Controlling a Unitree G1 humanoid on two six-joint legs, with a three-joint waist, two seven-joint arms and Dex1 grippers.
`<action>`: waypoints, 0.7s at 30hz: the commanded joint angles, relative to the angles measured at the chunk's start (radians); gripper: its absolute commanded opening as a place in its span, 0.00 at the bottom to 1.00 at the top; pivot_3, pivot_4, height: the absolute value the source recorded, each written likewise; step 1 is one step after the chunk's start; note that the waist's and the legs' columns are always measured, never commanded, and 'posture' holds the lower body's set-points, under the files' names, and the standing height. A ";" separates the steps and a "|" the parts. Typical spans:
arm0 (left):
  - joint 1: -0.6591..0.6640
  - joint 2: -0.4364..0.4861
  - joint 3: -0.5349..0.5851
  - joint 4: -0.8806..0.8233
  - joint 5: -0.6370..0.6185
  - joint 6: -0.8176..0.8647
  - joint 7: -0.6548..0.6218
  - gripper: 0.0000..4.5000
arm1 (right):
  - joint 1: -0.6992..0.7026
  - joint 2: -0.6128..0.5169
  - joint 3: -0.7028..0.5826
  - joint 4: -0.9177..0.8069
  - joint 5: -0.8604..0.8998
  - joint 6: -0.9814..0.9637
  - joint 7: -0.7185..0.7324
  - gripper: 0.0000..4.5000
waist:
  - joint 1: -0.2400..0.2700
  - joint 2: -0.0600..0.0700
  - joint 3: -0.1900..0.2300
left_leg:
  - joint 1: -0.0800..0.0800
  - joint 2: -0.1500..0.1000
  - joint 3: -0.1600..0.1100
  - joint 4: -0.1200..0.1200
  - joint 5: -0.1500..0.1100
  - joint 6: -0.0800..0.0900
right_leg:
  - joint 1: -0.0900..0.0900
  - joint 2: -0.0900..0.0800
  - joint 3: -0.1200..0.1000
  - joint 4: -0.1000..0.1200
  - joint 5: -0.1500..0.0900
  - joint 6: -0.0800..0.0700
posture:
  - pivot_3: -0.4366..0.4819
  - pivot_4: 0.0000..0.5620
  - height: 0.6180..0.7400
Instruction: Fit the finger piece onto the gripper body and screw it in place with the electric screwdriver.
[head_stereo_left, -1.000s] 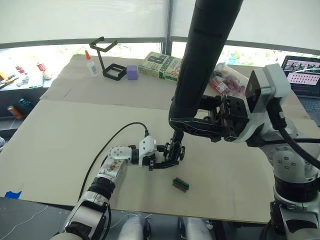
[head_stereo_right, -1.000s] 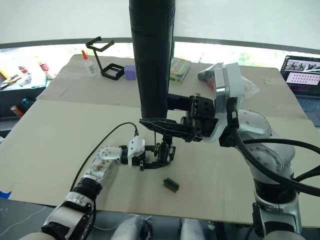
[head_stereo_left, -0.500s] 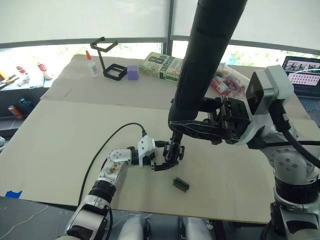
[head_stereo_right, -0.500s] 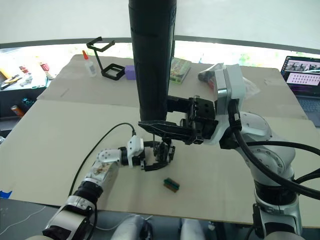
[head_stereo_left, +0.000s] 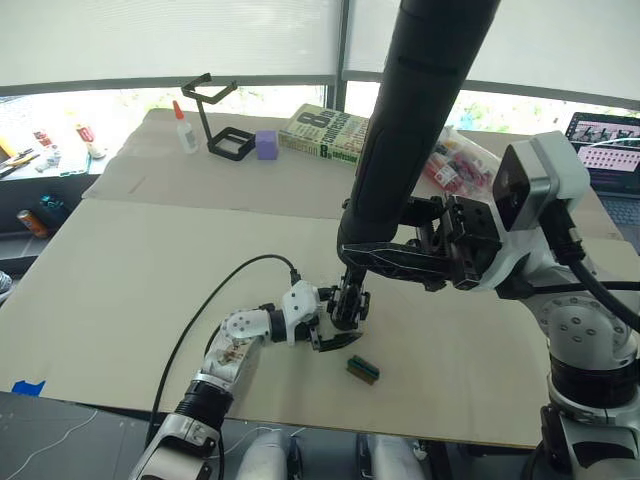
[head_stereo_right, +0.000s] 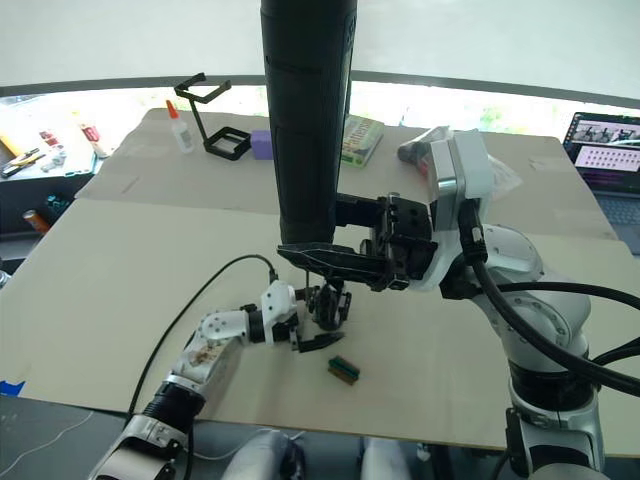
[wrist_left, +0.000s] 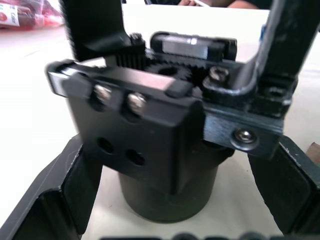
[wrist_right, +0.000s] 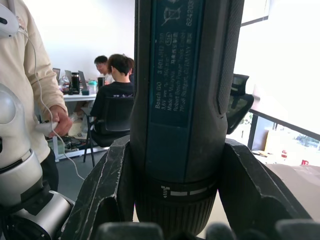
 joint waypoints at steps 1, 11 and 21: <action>0.002 -0.001 -0.011 -0.013 0.015 0.008 0.026 0.99 | -0.031 0.005 -0.021 -0.014 0.008 -0.010 0.006 0.43 | 0.000 0.000 0.000 | 0.000 0.000 0.000 0.000 0.000 0.000 | 0.000 0.000 0.000 0.000 0.000 0.000 | 0.48 0.27 1.00; -0.001 0.014 -0.020 0.016 0.017 0.008 0.023 0.54 | -0.058 0.009 0.003 0.003 -0.018 -0.003 0.013 0.43 | 0.000 0.000 0.000 | 0.000 0.000 0.000 0.000 0.000 0.000 | 0.000 0.000 0.000 0.000 0.000 0.000 | 0.48 0.27 1.00; -0.002 0.014 -0.026 0.034 0.020 0.003 0.024 0.54 | -0.090 0.036 0.070 0.033 -0.076 0.018 0.022 0.43 | 0.000 0.000 0.000 | 0.000 0.000 0.000 0.000 0.000 0.000 | 0.000 0.000 0.000 0.000 0.000 0.000 | 0.48 0.27 1.00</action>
